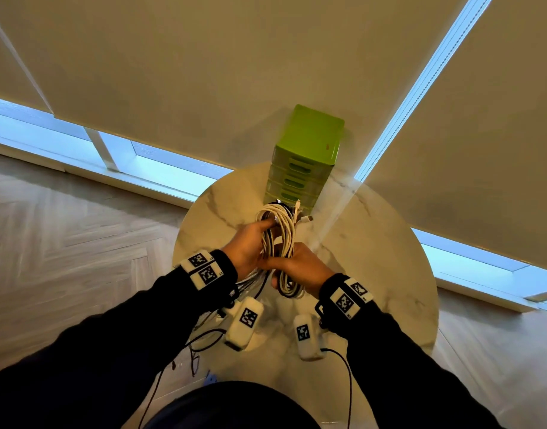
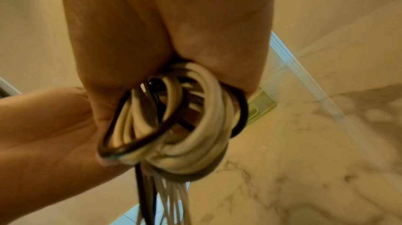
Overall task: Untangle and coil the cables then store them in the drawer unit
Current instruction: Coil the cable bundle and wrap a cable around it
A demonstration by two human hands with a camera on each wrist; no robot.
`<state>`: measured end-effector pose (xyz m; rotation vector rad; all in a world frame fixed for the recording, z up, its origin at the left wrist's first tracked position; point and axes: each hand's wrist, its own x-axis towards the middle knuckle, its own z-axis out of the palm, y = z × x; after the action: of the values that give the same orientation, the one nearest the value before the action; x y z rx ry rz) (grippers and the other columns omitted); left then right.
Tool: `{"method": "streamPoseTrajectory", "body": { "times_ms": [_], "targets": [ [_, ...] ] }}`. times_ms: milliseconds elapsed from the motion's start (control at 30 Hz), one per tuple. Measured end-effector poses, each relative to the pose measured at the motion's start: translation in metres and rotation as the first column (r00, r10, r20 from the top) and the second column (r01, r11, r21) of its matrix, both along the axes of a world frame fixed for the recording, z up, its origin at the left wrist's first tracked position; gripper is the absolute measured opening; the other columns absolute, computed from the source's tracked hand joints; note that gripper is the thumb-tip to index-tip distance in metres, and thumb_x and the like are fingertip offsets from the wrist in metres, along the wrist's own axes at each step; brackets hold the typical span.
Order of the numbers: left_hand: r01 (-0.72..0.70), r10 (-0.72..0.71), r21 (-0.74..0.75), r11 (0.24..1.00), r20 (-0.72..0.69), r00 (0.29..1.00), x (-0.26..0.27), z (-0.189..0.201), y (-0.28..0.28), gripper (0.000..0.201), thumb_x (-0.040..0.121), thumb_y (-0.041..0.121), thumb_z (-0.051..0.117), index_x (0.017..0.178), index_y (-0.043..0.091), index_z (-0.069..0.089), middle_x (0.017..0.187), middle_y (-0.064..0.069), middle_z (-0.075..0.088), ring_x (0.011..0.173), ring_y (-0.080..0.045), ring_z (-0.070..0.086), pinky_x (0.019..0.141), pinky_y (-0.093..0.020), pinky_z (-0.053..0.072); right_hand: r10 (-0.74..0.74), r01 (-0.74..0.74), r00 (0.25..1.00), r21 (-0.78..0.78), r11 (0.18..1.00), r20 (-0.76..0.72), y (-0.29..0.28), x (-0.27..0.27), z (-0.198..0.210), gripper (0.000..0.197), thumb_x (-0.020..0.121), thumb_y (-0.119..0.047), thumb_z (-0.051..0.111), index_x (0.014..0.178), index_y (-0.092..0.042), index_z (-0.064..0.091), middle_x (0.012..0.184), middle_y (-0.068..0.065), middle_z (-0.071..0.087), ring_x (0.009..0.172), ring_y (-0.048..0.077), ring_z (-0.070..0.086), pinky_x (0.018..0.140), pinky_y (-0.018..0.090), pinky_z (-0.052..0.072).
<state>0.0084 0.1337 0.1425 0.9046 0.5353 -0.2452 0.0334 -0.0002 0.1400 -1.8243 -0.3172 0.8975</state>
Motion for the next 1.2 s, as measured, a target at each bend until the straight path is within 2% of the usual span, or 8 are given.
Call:
{"method": "streamPoseTrajectory", "body": {
  "times_ms": [133,333,533,700,767,867,1067,1200],
  "targets": [
    [-0.015,0.015,0.046,0.999,-0.016,1.000,0.002,-0.002,-0.001,0.041,0.105,0.027,0.041,0.131,0.004,0.063,0.129,-0.017,0.067,0.124,-0.029,0.062,0.113,-0.048,0.042,-0.002,0.007,0.994,0.038,0.999,-0.109,-0.001,-0.007,0.000,0.016,0.092,-0.008,0.065,0.098,0.006,0.070,0.068,0.008,0.070,0.054,0.015,0.063,0.057,0.024,0.053],
    [0.031,-0.033,0.122,0.992,0.016,0.999,0.000,0.000,0.000,0.036,0.105,0.026,0.039,0.119,0.009,0.067,0.116,-0.012,0.073,0.109,-0.025,0.068,0.094,-0.037,0.053,-0.072,0.080,0.995,0.113,0.990,-0.072,-0.002,-0.007,0.000,0.020,0.093,-0.014,0.064,0.100,-0.030,0.075,0.107,-0.004,0.076,0.107,0.014,0.069,0.103,0.036,0.048],
    [0.212,-0.296,0.373,0.903,0.185,0.937,-0.017,-0.008,0.022,0.048,0.092,0.042,0.066,0.134,0.023,0.053,0.130,0.001,0.065,0.120,-0.015,0.062,0.101,-0.030,0.048,-0.177,0.166,0.983,0.199,0.966,0.040,-0.005,0.000,0.010,0.017,0.091,-0.018,0.065,0.103,-0.024,0.076,0.105,0.003,0.077,0.105,0.018,0.070,0.098,0.039,0.049],
    [0.420,-0.690,0.729,0.540,0.097,0.717,-0.034,-0.026,0.028,0.058,0.083,0.044,0.080,0.134,0.033,0.054,0.130,0.017,0.063,0.122,-0.002,0.057,0.106,-0.027,0.045,-0.300,0.327,0.945,0.465,0.823,-0.133,0.003,0.008,0.026,0.016,0.095,-0.008,0.058,0.098,0.006,0.064,0.087,0.025,0.069,0.103,0.042,0.068,0.095,0.049,0.055],
    [0.310,-0.658,0.839,0.446,0.073,0.749,-0.034,-0.025,0.020,0.044,0.090,0.044,0.072,0.130,0.033,0.059,0.124,0.011,0.068,0.113,-0.001,0.062,0.103,-0.033,0.049,-0.323,0.375,0.927,0.552,0.745,-0.193,0.012,0.008,0.032,0.023,0.097,-0.006,0.053,0.115,0.008,0.057,0.100,0.029,0.070,0.111,0.041,0.066,0.103,0.046,0.051],
    [0.129,-0.387,0.710,0.692,0.214,0.897,-0.037,-0.018,0.005,0.020,0.098,0.030,0.063,0.111,0.016,0.066,0.094,-0.004,0.077,0.090,-0.018,0.074,0.091,-0.046,0.058,-0.308,0.392,0.919,0.648,0.653,-0.245,0.024,0.010,0.042,0.025,0.100,-0.013,0.050,0.117,0.004,0.056,0.117,0.030,0.067,0.118,0.040,0.063,0.110,0.051,0.044],
    [0.090,-0.335,0.645,0.759,0.267,0.904,-0.049,0.004,-0.008,0.018,0.097,0.030,0.065,0.090,0.015,0.060,0.064,-0.007,0.068,0.058,-0.023,0.067,0.060,-0.033,0.056,-0.225,0.512,0.848,0.631,0.583,-0.480,0.022,0.022,0.063,0.027,0.100,-0.025,0.051,0.075,-0.015,0.052,0.061,0.001,0.058,0.044,0.012,0.052,0.051,0.027,0.048],
    [0.318,-0.558,0.684,0.657,0.158,0.814,-0.050,-0.004,0.003,0.020,0.095,0.025,0.068,0.083,0.012,0.059,0.061,0.001,0.066,0.057,-0.016,0.065,0.064,-0.028,0.053,-0.240,0.473,0.858,0.518,0.712,-0.453,0.012,0.030,0.066,0.030,0.100,-0.024,0.053,0.072,-0.016,0.048,0.047,-0.003,0.040,0.035,0.010,0.037,0.041,0.025,0.034]
  ]
}}
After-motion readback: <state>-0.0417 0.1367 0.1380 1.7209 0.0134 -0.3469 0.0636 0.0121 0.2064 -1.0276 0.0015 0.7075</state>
